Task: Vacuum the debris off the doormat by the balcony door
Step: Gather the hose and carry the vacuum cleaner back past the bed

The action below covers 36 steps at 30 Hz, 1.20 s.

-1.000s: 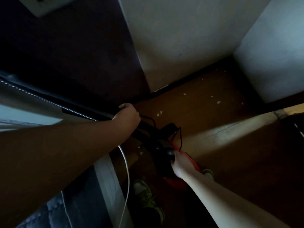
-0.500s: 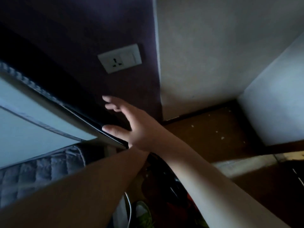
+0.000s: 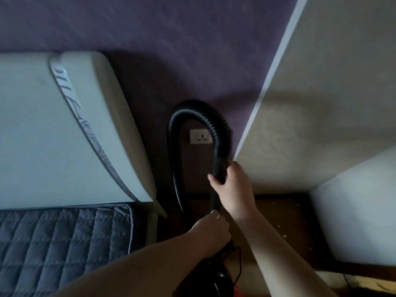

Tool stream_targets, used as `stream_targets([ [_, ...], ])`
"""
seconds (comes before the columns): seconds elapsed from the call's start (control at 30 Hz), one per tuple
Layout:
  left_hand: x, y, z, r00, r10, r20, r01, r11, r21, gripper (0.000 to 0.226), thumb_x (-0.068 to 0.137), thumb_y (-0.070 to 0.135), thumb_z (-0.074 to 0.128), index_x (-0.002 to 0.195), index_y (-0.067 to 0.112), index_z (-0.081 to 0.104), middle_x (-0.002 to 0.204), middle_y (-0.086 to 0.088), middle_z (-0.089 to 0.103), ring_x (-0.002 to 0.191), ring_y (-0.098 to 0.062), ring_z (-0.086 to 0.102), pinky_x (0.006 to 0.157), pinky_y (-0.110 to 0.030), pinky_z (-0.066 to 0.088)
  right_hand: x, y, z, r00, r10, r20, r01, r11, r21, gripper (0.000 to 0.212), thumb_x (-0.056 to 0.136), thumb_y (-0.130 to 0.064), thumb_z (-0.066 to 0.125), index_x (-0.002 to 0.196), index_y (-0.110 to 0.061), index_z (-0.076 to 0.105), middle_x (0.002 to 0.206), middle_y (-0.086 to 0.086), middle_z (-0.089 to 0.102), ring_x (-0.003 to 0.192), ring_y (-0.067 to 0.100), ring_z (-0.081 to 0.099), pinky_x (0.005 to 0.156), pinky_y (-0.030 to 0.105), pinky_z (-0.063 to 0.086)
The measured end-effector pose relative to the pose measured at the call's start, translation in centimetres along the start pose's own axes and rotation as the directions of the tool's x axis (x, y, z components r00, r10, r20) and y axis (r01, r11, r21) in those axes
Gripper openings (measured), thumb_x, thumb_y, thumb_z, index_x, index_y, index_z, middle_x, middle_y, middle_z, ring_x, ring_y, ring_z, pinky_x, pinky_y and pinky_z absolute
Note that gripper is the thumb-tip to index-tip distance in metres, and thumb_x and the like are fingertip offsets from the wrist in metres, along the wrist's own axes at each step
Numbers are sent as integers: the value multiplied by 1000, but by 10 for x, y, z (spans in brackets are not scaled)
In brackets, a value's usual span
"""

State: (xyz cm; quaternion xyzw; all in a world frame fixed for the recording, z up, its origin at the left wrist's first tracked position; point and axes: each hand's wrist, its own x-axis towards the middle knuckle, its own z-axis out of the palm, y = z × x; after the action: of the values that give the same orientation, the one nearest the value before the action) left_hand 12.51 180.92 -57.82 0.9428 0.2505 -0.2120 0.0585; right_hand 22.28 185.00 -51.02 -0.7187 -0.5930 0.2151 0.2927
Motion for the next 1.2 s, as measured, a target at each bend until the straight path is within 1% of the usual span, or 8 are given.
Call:
stream_targets([
  [0.2,-42,-21,-52,971,-238,16,234,942,-241,35,99,24,37,130,13,49,126,-13,52,114,-32,51,91,-43,39,29,-4,-24,966,247,77,-247,969,-6,37,84,-32,73,115,-19,59,107,-1,66,100,19,64,78,27,49],
  [0.33,-62,-49,-70,827,-561,25,406,566,-718,32,93,31,43,122,30,58,119,0,61,105,-24,62,89,-36,51,43,-9,-31,907,393,151,-402,915,33,37,83,-37,72,111,-17,60,105,0,65,97,20,63,74,27,46],
  [0.5,-86,-85,-80,681,-703,204,406,131,-905,23,92,28,52,112,33,64,102,1,66,79,-13,62,65,-23,50,45,-9,-43,788,587,186,-579,809,-100,50,84,-57,63,96,-9,61,82,3,67,71,20,66,58,33,52],
  [0.6,-98,-96,-88,630,-732,258,338,-41,-940,14,93,25,53,94,34,64,93,4,68,71,-10,64,62,-23,51,43,-23,-46,692,667,275,-713,692,115,37,92,-40,60,101,-4,63,73,7,68,57,20,65,53,31,55],
  [0.73,-113,-95,-101,627,-727,279,192,-203,-960,19,94,15,51,102,22,67,82,3,68,68,-11,64,51,-18,44,46,-52,-45,554,706,441,-808,328,490,22,97,-10,48,117,-3,55,79,11,65,56,18,61,45,29,49],
  [0.87,-135,-98,-103,603,-753,262,110,-247,-963,24,94,11,48,107,21,65,88,2,70,71,-12,64,54,-18,43,54,-74,-43,561,700,443,-766,235,598,22,97,-10,51,117,-6,57,85,11,68,67,19,65,54,34,54],
  [1.03,-168,-93,-99,601,-783,159,187,-56,-981,20,93,22,55,103,36,64,93,4,71,82,-18,69,73,-32,54,52,-91,-52,585,677,446,-776,306,552,22,98,-18,52,117,-7,54,84,9,66,68,22,65,67,38,56],
  [1.2,-186,-81,-113,634,-770,70,221,94,-971,22,94,25,55,113,35,62,91,10,67,80,-9,64,65,-15,46,47,-111,-58,619,614,489,-783,430,450,29,96,-18,56,122,-7,48,81,8,63,63,20,65,59,34,54],
])
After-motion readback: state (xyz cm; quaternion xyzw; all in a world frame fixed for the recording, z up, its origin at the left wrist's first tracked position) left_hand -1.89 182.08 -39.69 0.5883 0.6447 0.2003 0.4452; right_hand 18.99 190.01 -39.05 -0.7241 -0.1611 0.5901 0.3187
